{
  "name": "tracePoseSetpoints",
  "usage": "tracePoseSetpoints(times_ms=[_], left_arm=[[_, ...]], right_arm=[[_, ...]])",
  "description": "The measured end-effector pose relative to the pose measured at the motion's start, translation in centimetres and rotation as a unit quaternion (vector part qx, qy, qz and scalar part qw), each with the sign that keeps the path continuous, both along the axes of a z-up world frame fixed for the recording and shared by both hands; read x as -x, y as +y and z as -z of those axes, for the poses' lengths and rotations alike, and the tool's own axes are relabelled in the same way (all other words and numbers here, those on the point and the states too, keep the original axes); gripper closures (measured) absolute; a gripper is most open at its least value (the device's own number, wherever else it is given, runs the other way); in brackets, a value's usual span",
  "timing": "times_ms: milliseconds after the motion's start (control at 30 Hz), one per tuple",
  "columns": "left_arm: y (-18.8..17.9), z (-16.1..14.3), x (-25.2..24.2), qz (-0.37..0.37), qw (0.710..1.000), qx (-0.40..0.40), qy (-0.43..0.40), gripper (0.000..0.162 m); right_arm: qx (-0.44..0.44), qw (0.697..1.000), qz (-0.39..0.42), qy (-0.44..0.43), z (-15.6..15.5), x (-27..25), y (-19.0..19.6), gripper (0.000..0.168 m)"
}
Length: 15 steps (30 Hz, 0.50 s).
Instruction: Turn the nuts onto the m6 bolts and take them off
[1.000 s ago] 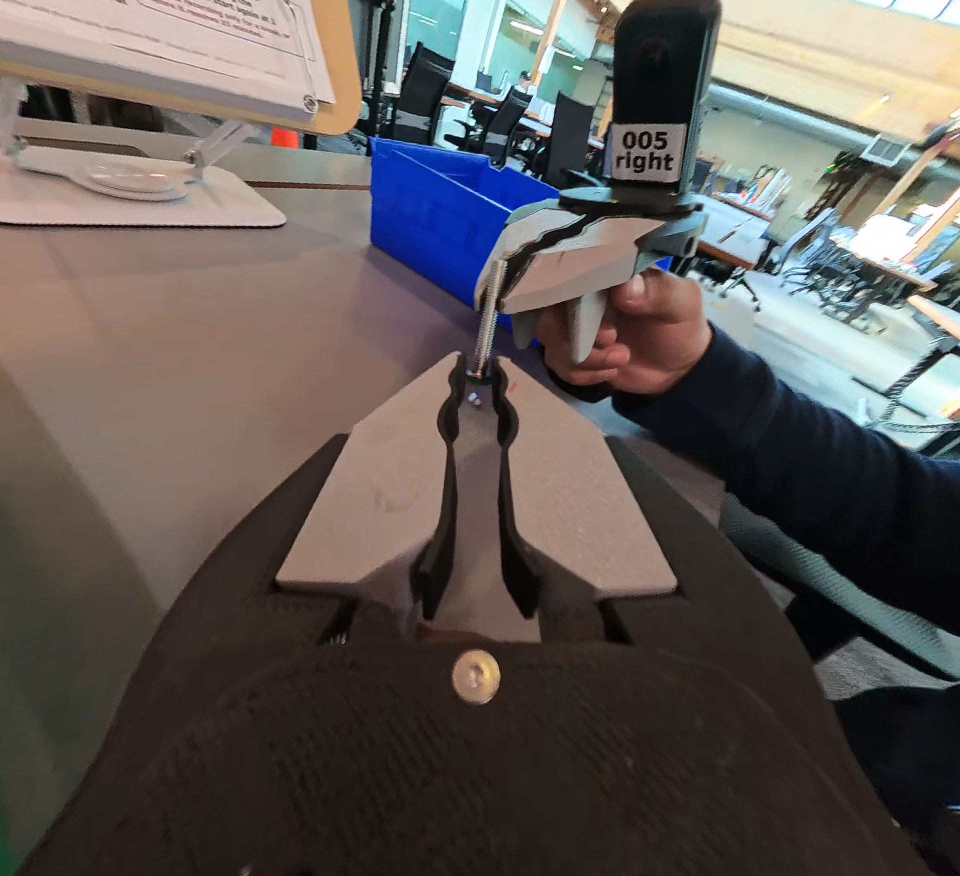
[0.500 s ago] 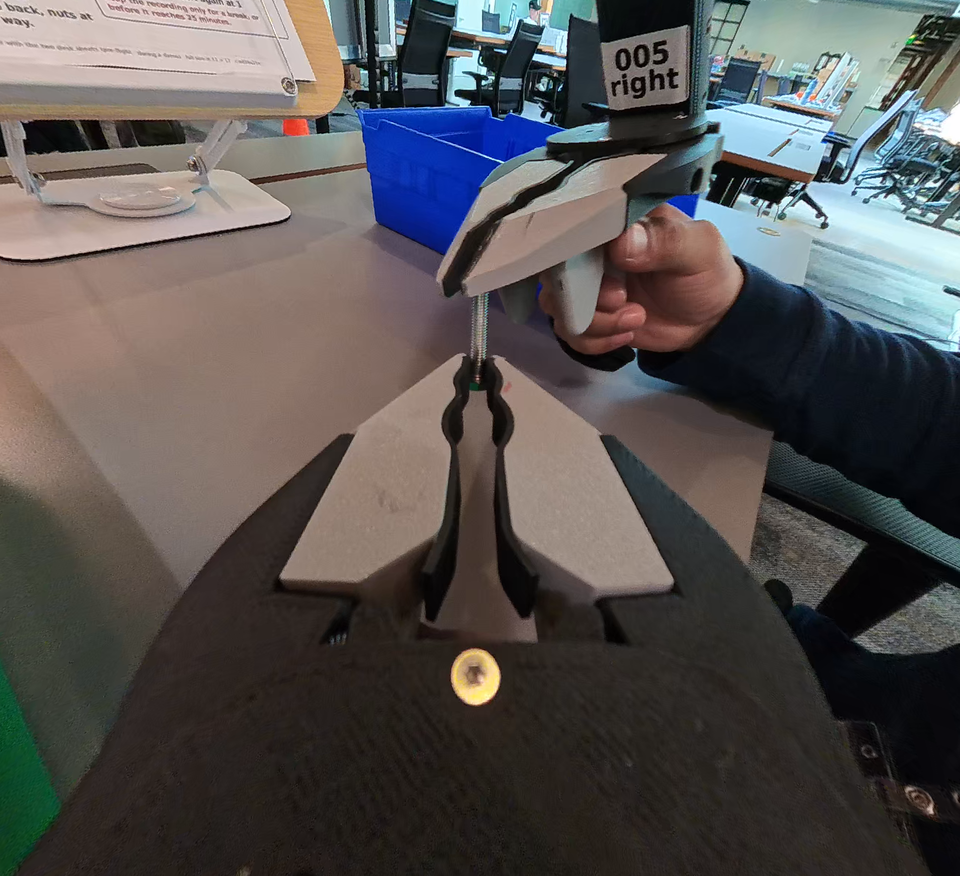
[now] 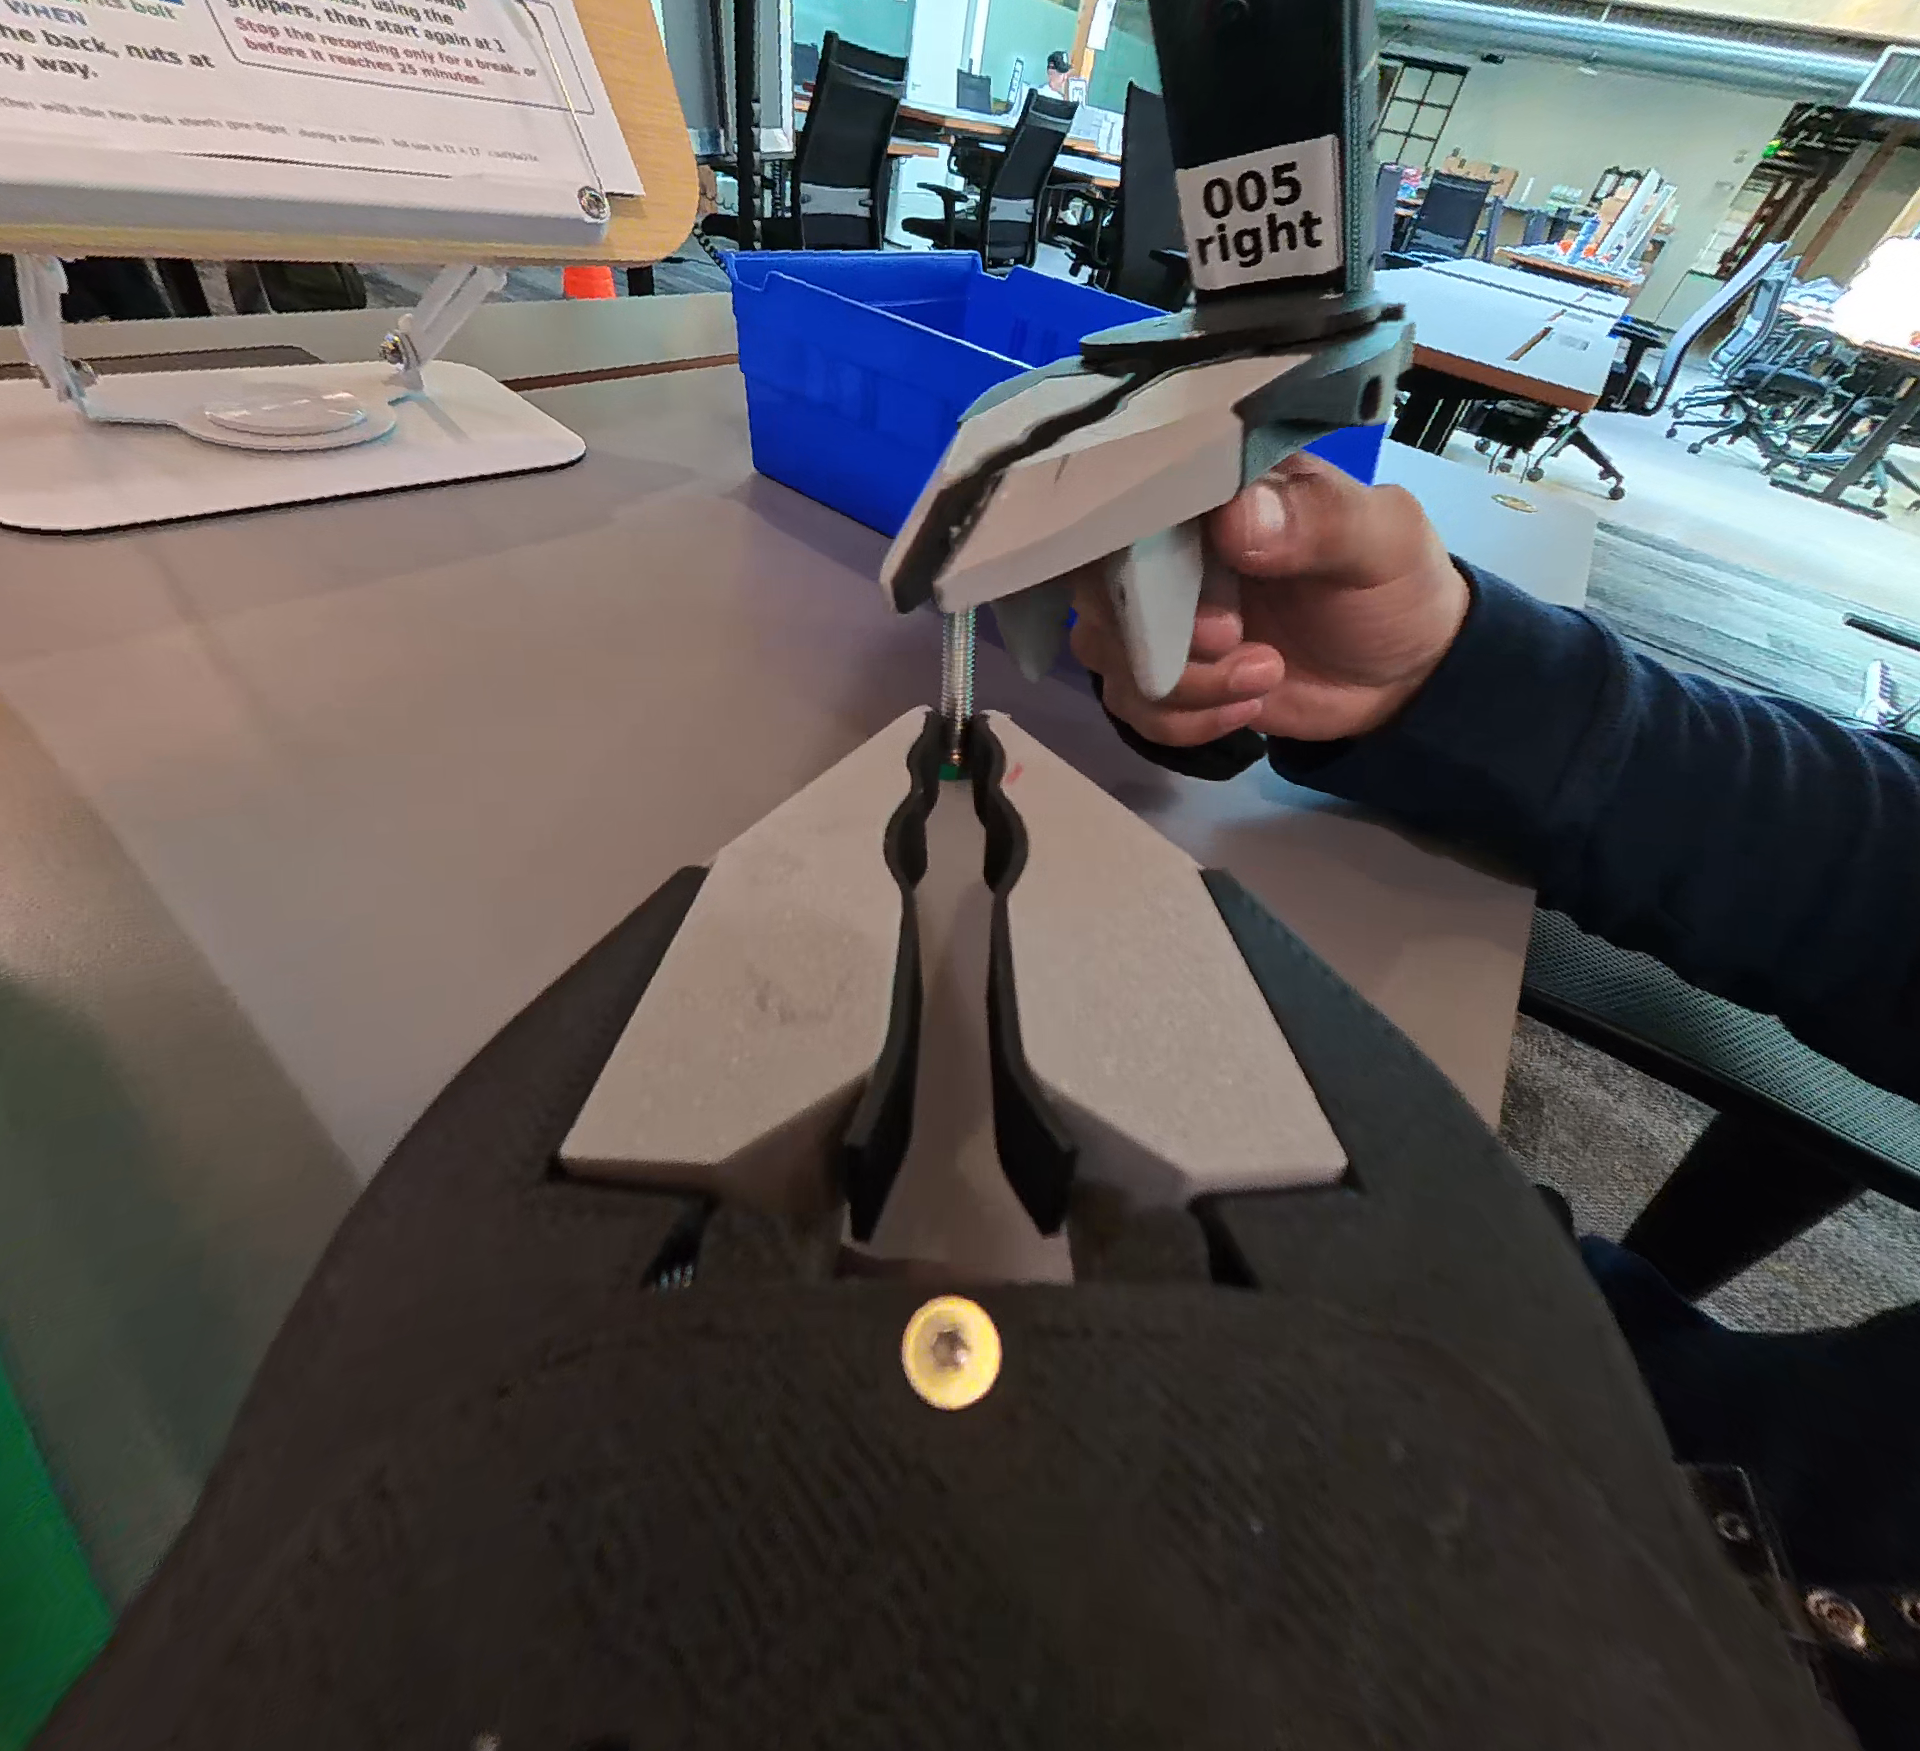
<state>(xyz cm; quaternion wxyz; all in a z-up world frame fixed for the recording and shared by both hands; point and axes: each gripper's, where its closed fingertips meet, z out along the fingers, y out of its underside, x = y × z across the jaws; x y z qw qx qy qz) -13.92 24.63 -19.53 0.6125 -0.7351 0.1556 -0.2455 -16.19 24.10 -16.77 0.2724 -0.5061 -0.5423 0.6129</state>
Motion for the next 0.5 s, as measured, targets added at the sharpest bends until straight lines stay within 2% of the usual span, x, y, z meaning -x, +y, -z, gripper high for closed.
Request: tracePoseSetpoints(times_ms=[167,500], left_arm=[[-0.29,-0.10,-0.57,0.027,0.999,0.008,-0.022,0.159],[0.31,-0.45,-0.67,0.027,0.999,-0.005,-0.028,0.159]], right_arm=[[0.000,1.000,-0.010,0.000,-0.03,0.02,-0.46,0.167],[0.004,1.000,-0.014,-0.001,0.05,0.03,-0.58,0.166]])
